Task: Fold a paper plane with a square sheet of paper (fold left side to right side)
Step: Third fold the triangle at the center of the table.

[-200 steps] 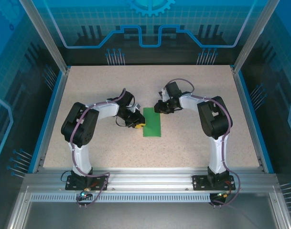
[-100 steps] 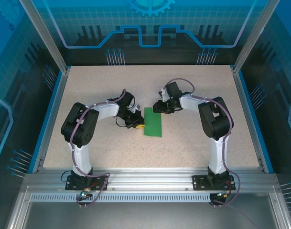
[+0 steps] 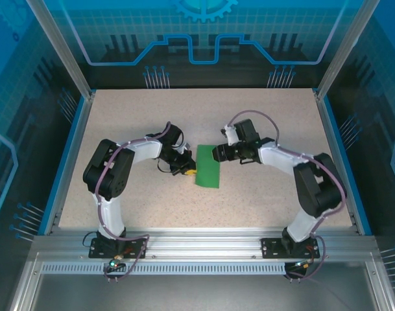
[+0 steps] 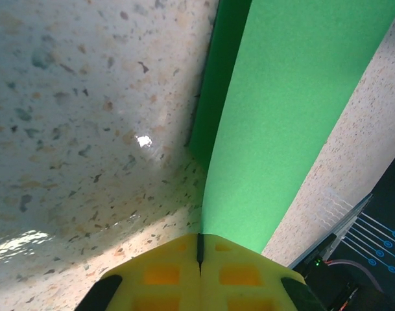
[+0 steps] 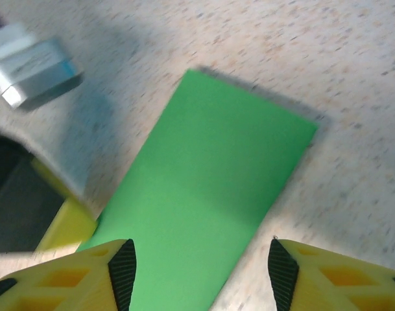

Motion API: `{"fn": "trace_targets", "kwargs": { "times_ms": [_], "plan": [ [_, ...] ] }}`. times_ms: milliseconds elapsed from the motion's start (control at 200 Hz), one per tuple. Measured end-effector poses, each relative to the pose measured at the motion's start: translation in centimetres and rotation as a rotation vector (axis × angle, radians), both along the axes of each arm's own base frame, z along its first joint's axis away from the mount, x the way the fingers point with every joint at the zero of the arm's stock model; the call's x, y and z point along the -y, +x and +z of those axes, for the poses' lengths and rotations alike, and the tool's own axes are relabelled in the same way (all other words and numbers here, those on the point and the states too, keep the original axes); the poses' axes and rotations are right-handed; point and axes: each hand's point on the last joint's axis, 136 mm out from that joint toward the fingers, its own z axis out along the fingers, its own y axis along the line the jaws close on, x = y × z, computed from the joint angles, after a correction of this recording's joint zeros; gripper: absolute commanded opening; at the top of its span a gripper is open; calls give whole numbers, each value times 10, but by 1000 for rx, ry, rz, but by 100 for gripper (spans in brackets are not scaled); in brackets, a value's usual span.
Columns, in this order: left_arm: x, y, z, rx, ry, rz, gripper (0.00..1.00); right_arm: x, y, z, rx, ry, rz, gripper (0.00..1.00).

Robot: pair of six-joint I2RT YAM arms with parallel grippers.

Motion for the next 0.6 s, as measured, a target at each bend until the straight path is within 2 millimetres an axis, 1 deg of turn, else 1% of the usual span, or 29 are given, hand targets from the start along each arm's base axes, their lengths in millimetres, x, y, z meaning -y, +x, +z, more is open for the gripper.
{"fn": "trace_targets", "kwargs": {
  "times_ms": [65, 135, 235, 335, 430, 500, 600],
  "plan": [
    [1, -1, 0, -12, 0, 7, 0, -8, -22, 4, 47, -23, 64, 66],
    [2, -2, 1, -21, -6, 11, 0, -20, -48, 3, 90, -53, 145, 69],
    [4, -3, 4, -37, -19, 22, 0, -35, -83, -6, 133, -109, 260, 73],
    [6, -3, 7, -47, -33, 32, 0, -46, -107, -18, 169, -171, 347, 76],
    [9, -2, 9, -54, -50, 38, 0, -53, -120, -25, 203, -221, 403, 77],
    [11, -2, 10, -59, -59, 44, 0, -58, -123, -29, 230, -252, 426, 78],
    [13, -1, 12, -60, -71, 44, 0, -58, -123, -43, 236, -310, 438, 78]
  ]
}}
